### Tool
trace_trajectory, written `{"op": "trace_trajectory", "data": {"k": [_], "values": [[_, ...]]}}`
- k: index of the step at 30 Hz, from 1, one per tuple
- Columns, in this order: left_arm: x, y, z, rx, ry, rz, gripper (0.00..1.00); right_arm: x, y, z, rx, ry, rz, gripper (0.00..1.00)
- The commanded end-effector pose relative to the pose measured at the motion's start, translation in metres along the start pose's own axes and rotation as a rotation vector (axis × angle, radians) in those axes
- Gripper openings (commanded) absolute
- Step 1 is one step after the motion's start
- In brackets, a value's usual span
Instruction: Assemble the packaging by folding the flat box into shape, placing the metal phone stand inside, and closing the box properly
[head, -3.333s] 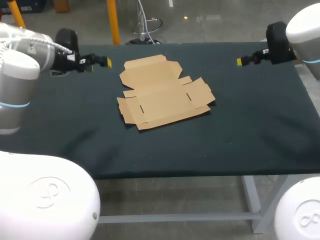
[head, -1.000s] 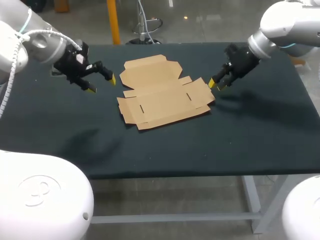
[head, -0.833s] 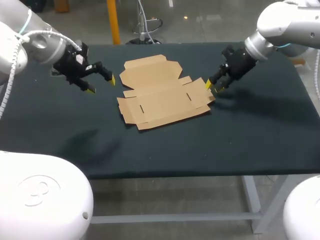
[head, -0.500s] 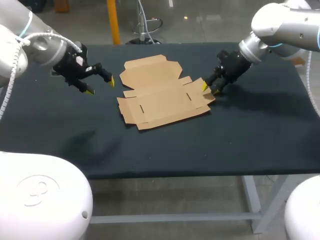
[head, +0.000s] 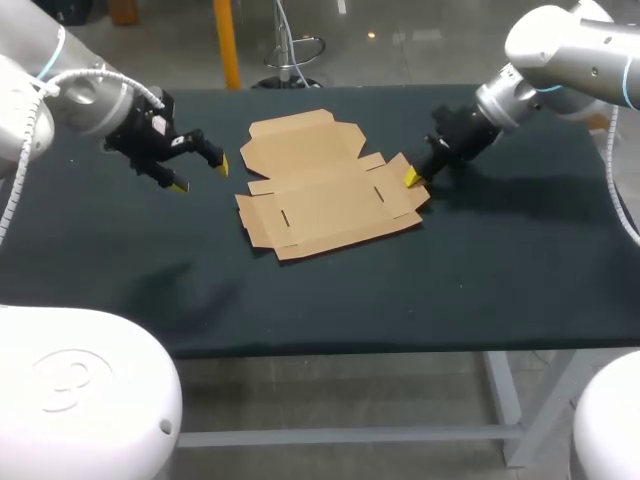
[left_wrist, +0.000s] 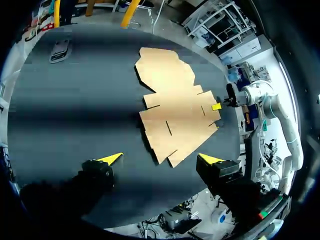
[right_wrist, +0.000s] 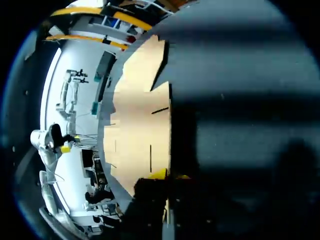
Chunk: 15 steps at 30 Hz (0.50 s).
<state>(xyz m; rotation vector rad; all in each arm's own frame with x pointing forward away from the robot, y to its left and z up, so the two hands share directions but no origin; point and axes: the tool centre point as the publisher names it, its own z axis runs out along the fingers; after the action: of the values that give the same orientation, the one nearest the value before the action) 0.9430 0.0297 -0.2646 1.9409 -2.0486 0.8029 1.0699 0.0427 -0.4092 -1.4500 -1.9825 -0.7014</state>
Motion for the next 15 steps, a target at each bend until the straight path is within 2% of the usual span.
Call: {"op": "trace_trajectory", "data": {"k": [1, 8, 15], "values": [[0.0, 0.001, 0.0, -0.003, 0.001, -0.001, 1.0, 0.0, -0.011, -0.006, -0.045, 0.045, -0.006, 0.0], [0.0, 0.003, -0.001, -0.004, 0.011, 0.005, 1.0, 0.018, -0.033, -0.012, -0.145, 0.063, -0.008, 0.0], [0.0, 0.006, 0.0, -0.01, 0.017, 0.011, 1.0, 0.03, -0.056, -0.008, -0.198, 0.09, 0.014, 0.0]]}}
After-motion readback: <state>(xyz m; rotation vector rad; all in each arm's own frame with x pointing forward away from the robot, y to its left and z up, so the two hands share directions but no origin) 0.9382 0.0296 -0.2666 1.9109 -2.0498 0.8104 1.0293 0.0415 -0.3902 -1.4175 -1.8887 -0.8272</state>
